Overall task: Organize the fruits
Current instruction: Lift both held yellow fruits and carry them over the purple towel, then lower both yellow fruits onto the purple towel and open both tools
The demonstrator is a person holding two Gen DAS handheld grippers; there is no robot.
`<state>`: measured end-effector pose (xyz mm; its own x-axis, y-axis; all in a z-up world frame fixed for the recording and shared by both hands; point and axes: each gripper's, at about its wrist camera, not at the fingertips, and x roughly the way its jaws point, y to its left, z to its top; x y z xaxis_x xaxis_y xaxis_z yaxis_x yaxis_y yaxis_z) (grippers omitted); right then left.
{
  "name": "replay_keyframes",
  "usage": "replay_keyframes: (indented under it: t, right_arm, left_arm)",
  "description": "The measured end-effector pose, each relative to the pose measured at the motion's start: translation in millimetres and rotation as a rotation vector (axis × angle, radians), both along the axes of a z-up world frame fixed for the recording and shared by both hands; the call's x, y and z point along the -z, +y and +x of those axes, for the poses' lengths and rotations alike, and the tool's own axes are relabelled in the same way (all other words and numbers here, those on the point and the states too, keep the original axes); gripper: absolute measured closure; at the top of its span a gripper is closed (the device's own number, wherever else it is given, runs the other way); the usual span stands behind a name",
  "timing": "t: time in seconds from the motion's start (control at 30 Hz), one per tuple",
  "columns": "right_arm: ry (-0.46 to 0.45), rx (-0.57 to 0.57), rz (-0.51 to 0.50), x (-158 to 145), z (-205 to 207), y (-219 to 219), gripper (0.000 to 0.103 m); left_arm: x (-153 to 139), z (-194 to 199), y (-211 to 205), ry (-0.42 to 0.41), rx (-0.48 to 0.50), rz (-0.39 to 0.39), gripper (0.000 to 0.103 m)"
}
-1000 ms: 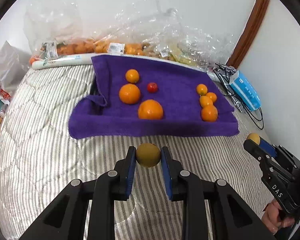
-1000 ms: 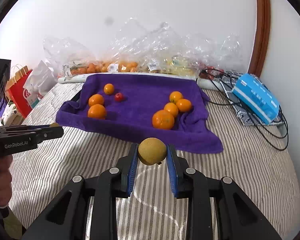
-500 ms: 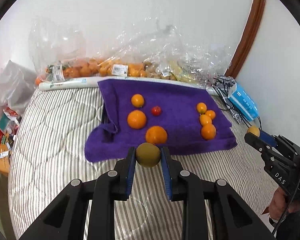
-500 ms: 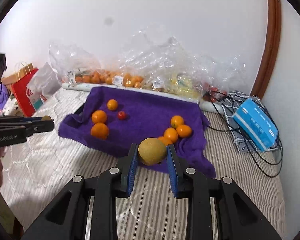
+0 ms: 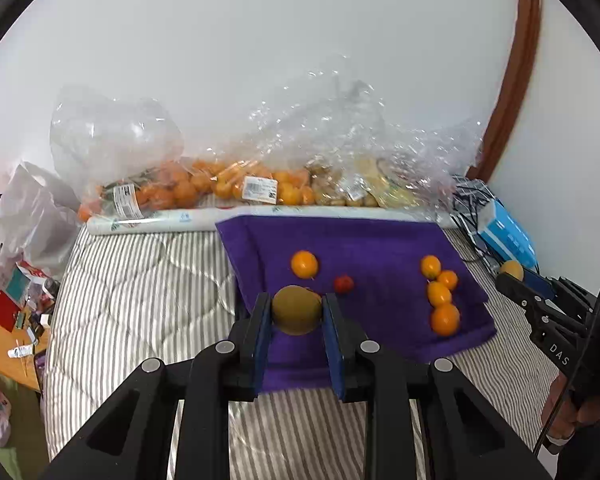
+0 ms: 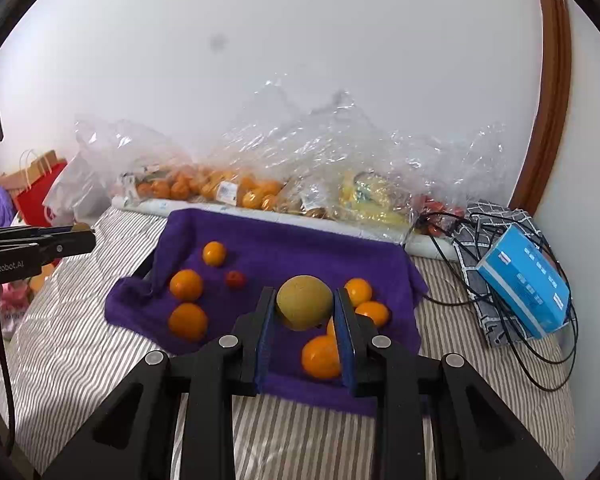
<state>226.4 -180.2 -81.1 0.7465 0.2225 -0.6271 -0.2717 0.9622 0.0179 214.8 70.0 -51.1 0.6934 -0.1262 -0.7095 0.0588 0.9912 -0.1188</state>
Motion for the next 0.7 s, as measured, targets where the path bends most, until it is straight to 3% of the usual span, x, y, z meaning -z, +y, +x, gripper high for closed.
replay_keyframes:
  t: [0.43, 0.7]
  right_arm:
    - [-0.023, 0.03, 0.037, 4.7, 47.3, -9.1, 0.075]
    - [0.027, -0.005, 0.045, 33.0, 69.2, -0.9, 0.075]
  left_arm:
    - [12.6, 48.7, 19.4, 0.017, -0.029, -0.034, 0.079]
    - [28.4, 68.1, 23.6, 0.06, -0.018, -0.101, 0.079]
